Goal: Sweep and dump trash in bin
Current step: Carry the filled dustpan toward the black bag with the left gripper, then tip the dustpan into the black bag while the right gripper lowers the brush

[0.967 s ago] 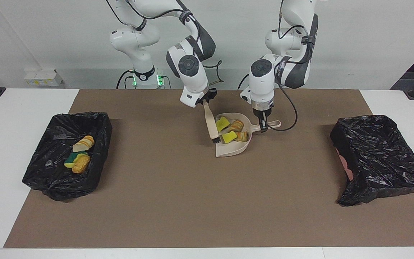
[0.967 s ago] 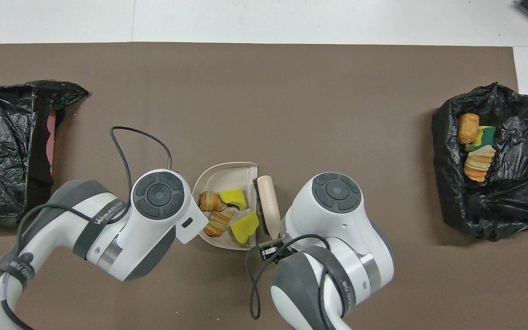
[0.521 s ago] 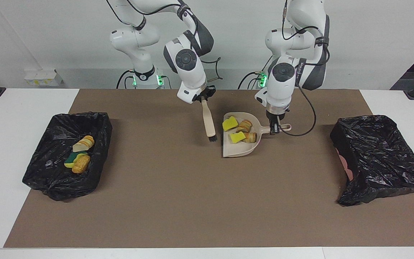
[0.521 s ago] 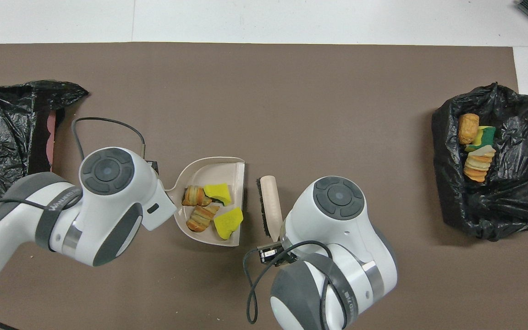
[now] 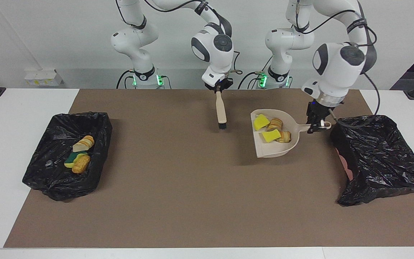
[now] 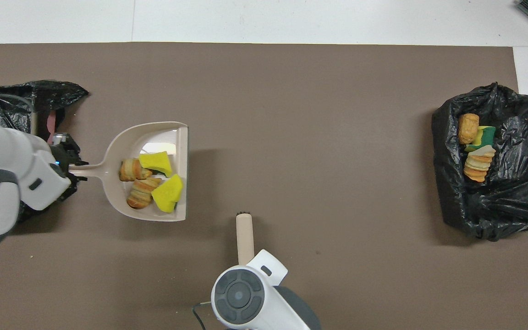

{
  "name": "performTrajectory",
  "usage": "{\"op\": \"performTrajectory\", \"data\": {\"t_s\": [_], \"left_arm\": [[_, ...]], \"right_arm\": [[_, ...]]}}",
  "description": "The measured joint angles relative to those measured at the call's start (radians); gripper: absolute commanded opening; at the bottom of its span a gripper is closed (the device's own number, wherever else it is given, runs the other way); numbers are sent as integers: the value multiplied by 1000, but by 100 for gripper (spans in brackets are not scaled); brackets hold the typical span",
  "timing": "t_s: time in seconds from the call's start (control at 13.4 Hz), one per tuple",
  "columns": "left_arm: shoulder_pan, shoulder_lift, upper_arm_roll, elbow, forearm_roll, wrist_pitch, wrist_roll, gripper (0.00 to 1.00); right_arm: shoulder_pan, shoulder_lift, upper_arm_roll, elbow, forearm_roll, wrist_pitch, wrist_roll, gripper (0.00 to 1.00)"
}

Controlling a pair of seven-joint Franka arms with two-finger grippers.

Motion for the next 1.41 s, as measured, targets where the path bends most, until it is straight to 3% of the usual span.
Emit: {"op": "performTrajectory", "data": {"t_s": [0.15, 0.22, 0.3, 0.6, 0.82, 1.12, 1.41], "left_arm": [[1, 3, 103, 58, -15, -30, 96, 0], [1, 5, 150, 79, -19, -37, 130, 0], [2, 8, 198, 96, -21, -37, 157, 0], [4, 38, 392, 185, -24, -37, 318, 0], [10, 89, 478, 264, -24, -35, 381, 0], [65, 220, 508, 443, 8, -25, 441, 0], [91, 300, 509, 486, 198, 105, 453, 0]], "right_arm": [[32, 40, 0, 0, -17, 31, 31, 0], [32, 46, -1, 1, -19, 31, 31, 75], [31, 48, -3, 3, -19, 31, 31, 100], [23, 47, -11, 42, -44, 8, 31, 100], [-46, 40, -13, 140, -61, -118, 22, 100], [-178, 10, -16, 278, -82, -309, -114, 100], [-280, -3, -18, 360, -148, -418, -261, 100]]}}
